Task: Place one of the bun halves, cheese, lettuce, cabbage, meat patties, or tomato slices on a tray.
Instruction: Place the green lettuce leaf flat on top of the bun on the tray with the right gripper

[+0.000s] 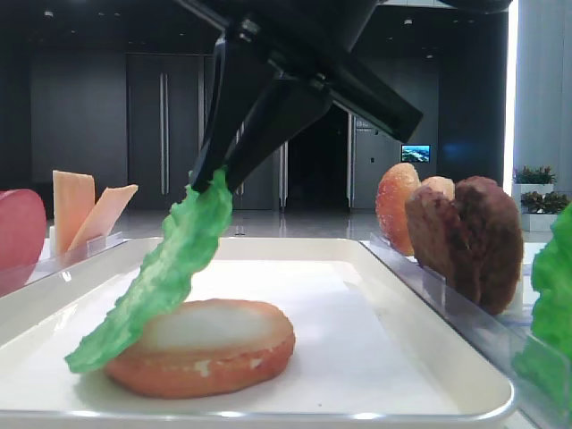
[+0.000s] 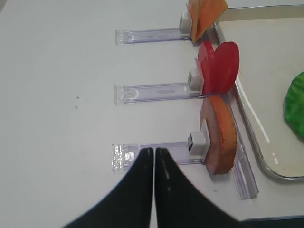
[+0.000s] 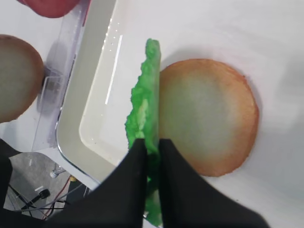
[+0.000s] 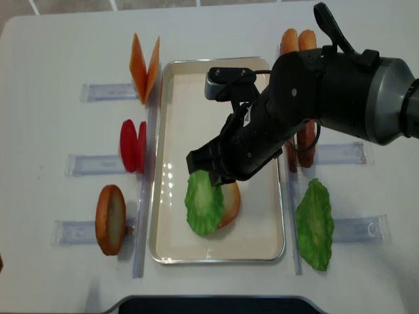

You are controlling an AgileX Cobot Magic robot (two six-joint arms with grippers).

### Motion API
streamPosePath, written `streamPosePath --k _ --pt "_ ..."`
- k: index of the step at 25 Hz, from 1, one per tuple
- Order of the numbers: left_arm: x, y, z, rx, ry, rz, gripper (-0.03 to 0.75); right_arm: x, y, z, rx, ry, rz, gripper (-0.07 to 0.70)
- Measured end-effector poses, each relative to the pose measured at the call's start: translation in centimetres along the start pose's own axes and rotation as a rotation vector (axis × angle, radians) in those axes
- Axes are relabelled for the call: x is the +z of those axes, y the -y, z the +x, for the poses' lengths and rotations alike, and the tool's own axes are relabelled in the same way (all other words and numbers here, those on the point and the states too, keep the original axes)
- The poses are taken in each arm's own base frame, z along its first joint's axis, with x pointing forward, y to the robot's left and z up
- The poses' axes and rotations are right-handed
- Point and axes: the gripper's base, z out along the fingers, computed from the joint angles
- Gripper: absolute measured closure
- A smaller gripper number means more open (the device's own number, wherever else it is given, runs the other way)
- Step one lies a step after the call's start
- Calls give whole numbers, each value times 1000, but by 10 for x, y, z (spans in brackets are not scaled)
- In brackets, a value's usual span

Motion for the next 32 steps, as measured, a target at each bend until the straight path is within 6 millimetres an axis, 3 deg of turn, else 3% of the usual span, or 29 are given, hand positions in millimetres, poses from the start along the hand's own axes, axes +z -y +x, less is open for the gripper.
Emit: streamPosePath --k 15,18,24,32 --pt "0 0 0 0 0 0 715 0 2 0 -22 2 20 549" --pt "0 0 0 0 0 0 715 0 2 0 -25 0 22 488" --pt "0 0 0 0 0 0 715 0 7 1 -18 -15 73 274" --pt "0 0 0 0 0 0 715 -2 18 3 20 -36 196 178"
